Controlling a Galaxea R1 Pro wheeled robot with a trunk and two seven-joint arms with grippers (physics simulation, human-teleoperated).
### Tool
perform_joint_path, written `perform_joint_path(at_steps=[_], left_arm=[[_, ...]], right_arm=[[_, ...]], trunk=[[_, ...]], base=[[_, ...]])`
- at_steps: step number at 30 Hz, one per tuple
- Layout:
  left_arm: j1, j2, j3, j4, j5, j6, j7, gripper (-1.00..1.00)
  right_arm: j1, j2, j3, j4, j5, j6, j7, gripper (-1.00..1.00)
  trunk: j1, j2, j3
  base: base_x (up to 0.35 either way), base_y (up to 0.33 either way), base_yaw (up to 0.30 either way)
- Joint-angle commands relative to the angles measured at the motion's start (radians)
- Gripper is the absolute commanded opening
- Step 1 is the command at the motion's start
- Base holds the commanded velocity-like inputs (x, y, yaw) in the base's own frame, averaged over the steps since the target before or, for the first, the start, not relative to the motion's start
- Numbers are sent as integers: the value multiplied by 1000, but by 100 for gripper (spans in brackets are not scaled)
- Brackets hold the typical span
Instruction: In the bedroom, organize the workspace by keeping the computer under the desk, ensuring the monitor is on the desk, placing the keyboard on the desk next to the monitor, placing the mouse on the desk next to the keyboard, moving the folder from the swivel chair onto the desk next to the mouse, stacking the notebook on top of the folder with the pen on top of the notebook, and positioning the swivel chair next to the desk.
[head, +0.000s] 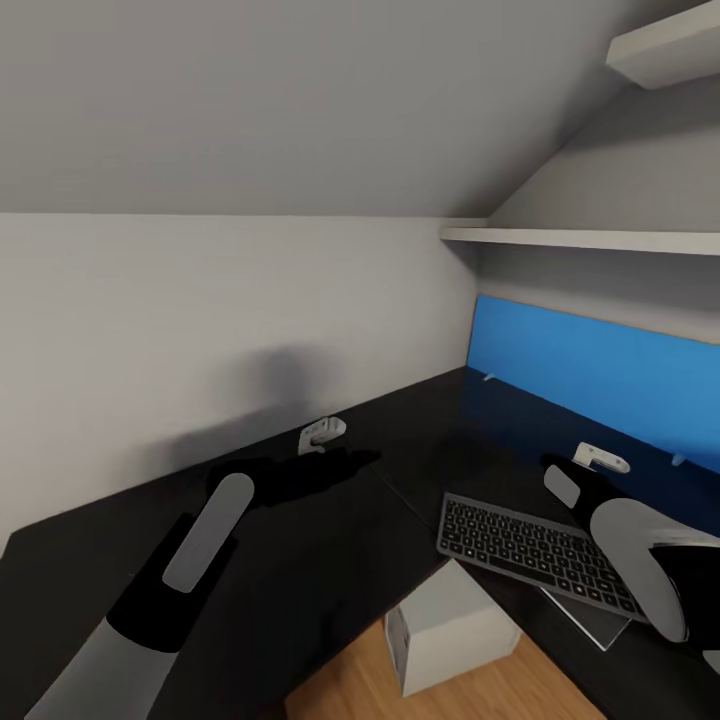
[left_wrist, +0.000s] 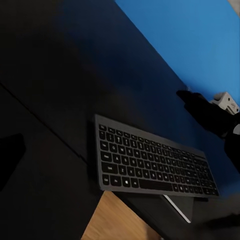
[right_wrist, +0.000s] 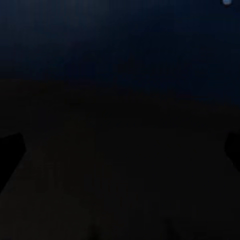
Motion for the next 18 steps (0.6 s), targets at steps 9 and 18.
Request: perform_joint_path(at_steps=[9,18], left_arm=[[-1,1,-1,-1,12,0,10,100],[-1,1,-1,0,12,0,10,100]], right_arm=[[-1,0,9,-1,-9,2,-4,100],[-1,0,8,-1,-9,3,-4,100]], trunk=[[0,-1,-1],[0,-1,-1]], base=[[21,0,0],[0,-101,0]])
